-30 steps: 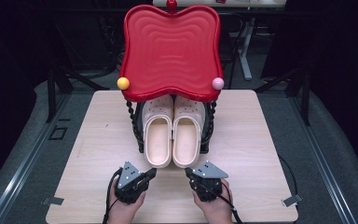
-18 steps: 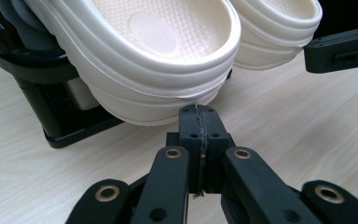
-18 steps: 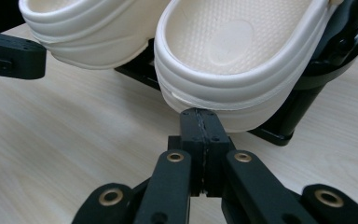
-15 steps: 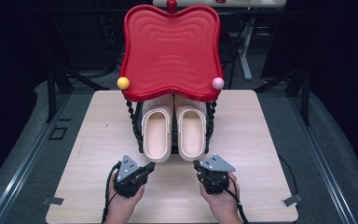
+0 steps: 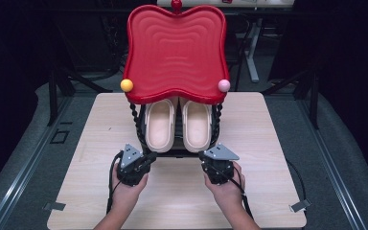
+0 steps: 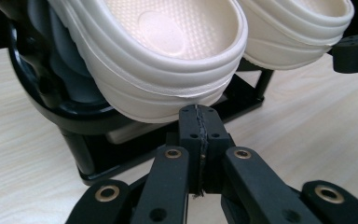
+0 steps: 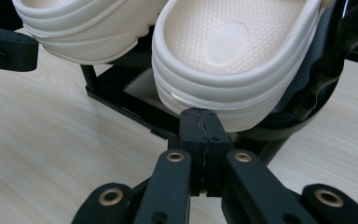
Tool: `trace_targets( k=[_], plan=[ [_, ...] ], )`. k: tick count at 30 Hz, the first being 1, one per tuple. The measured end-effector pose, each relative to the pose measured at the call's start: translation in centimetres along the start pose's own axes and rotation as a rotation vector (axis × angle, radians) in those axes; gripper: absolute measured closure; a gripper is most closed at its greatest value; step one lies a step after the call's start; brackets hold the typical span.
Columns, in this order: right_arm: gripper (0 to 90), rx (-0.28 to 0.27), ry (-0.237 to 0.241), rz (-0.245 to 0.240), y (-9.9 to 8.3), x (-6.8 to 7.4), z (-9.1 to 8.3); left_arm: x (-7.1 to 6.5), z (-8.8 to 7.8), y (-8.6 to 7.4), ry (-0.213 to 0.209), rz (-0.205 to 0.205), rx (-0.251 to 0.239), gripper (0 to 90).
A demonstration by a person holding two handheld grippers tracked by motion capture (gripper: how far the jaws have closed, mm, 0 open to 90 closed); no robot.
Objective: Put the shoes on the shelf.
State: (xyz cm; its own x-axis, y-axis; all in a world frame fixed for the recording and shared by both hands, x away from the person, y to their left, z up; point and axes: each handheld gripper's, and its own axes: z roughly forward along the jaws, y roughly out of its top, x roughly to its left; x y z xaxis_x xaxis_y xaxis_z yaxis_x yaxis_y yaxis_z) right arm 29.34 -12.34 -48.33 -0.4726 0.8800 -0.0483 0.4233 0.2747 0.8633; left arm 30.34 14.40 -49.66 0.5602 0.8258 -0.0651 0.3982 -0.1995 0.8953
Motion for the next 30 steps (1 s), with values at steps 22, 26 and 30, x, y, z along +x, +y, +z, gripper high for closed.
trace_targets(
  k=[22, 26, 30],
  plan=[
    [90.0, 0.007, -0.012, 0.022, 2.1, -0.5, 3.3, 0.3, 3.6, 2.2, 0.010, -0.011, 0.019, 90.0],
    [90.0, 0.012, -0.007, 0.032, 2.1, -0.4, 3.8, 0.4, 4.0, 2.1, 0.019, -0.016, 0.033, 90.0],
    [90.0, 0.019, -0.001, 0.039, 2.2, -0.4, 4.2, 0.5, 4.5, 2.0, 0.026, -0.034, 0.041, 90.0]
  ],
)
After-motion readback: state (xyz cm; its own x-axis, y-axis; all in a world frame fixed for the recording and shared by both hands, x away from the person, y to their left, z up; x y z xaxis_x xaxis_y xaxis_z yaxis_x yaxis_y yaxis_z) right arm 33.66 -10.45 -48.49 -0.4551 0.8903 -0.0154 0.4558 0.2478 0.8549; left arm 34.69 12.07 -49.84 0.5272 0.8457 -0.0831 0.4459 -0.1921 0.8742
